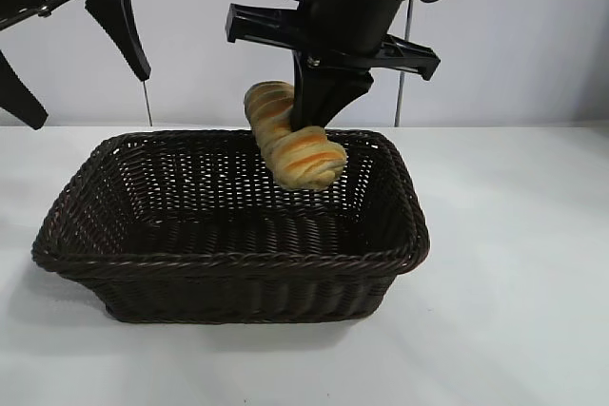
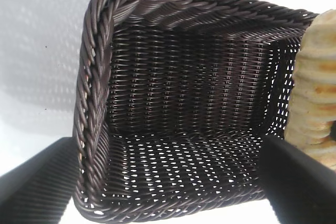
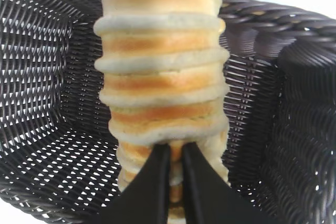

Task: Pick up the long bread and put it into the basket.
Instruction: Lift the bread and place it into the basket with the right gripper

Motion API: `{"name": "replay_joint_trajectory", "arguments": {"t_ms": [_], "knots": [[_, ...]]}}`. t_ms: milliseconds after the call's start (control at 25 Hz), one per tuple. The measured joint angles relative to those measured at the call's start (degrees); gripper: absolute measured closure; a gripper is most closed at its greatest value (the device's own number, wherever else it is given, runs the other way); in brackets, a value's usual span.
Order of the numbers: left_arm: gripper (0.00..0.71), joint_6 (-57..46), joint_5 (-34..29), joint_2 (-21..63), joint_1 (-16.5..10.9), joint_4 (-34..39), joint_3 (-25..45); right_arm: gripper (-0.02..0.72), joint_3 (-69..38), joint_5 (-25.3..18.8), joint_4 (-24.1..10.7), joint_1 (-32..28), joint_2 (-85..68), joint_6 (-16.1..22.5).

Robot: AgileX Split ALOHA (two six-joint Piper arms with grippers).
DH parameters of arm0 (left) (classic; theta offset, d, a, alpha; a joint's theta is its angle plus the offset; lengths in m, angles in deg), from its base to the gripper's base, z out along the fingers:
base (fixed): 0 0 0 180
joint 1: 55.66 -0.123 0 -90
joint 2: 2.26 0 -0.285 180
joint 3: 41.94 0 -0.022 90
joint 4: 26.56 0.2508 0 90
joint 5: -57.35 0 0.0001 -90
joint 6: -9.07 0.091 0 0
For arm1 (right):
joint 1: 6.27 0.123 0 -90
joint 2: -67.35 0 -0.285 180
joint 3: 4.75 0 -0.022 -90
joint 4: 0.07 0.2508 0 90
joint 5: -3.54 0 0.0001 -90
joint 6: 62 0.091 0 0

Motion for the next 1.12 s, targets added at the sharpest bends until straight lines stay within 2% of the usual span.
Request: {"name": "replay_joint_trajectory", "arguments": {"t_ms": [440,560,640,720,880,960,1120], "knots": [[0.042,0.0,0.0,0.0,0.0,0.0,0.0,0.661,0.0,-0.4,1.8,0.0,1.4,-1.9],[0.042,0.0,0.0,0.0,0.0,0.0,0.0,0.632,0.0,-0.4,2.1,0.0,1.4,-2.0],[0.042,0.0,0.0,0.0,0.0,0.0,0.0,0.569,0.0,-0.6,2.2,0.0,1.4,-2.0],[0.042,0.0,0.0,0.0,0.0,0.0,0.0,0.475,0.0,-0.6,2.3,0.0,1.4,-2.0],[0.042,0.0,0.0,0.0,0.0,0.0,0.0,0.244,0.0,-0.9,2.3,0.0,1.4,-2.5],[0.042,0.0,0.0,0.0,0.0,0.0,0.0,0.192,0.0,-0.9,2.3,0.0,1.3,-2.5],[0.042,0.0,0.0,0.0,0.0,0.0,0.0,0.153,0.1,-1.2,2.3,0.0,0.1,-2.6]]}}
